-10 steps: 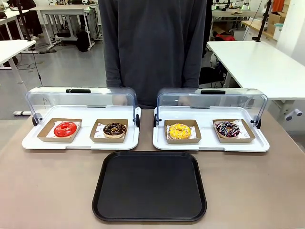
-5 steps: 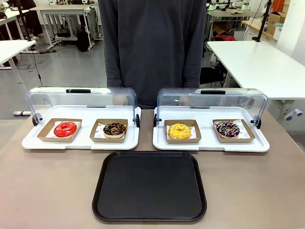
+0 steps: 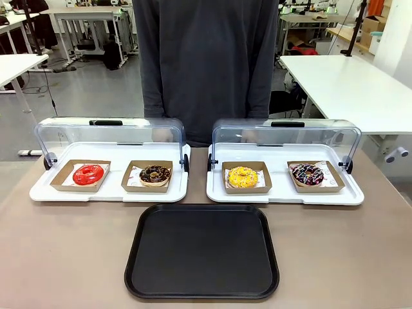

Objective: Move the third donut from the left to the tray.
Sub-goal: Pick up the Paper togo box containing the Donut indicated by the person and place it on the Handle tray.

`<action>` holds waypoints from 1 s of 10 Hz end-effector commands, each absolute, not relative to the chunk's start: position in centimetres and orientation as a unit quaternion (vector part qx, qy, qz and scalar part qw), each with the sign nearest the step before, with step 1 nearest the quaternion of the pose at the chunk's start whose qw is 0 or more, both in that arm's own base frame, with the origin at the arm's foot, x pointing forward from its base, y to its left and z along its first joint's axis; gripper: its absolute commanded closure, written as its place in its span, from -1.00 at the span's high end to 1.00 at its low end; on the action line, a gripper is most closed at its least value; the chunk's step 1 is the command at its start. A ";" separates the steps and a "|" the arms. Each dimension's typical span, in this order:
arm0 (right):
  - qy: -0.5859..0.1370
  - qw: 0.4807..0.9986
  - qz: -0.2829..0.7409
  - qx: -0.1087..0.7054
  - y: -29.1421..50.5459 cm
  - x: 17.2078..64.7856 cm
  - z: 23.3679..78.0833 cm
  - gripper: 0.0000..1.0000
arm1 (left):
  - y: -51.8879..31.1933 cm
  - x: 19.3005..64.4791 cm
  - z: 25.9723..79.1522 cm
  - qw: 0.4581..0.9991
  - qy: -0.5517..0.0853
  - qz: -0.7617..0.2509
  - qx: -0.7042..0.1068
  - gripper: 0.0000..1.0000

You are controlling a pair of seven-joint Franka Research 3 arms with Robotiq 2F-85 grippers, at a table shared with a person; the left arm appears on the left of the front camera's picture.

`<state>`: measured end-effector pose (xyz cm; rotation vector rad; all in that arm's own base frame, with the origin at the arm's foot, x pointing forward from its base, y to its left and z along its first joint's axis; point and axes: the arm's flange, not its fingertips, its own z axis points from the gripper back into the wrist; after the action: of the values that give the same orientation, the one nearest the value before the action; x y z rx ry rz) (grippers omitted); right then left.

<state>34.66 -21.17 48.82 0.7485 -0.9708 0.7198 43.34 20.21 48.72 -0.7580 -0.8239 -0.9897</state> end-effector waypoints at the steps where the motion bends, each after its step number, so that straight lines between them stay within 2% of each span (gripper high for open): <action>1: -0.458 0.748 0.333 0.346 -21.2 34.9 49.0 1.00 | 20.2 43.3 48.8 0.735 -0.371 -0.450 -0.346 1.00; 10: -0.458 0.748 0.333 0.346 -21.2 34.9 49.0 1.00 | 20.2 43.3 48.8 0.735 -0.371 -0.450 -0.346 1.00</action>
<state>34.65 -21.16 48.82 0.7499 -0.9707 0.7200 43.34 20.22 48.72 -0.7579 -0.8239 -0.9896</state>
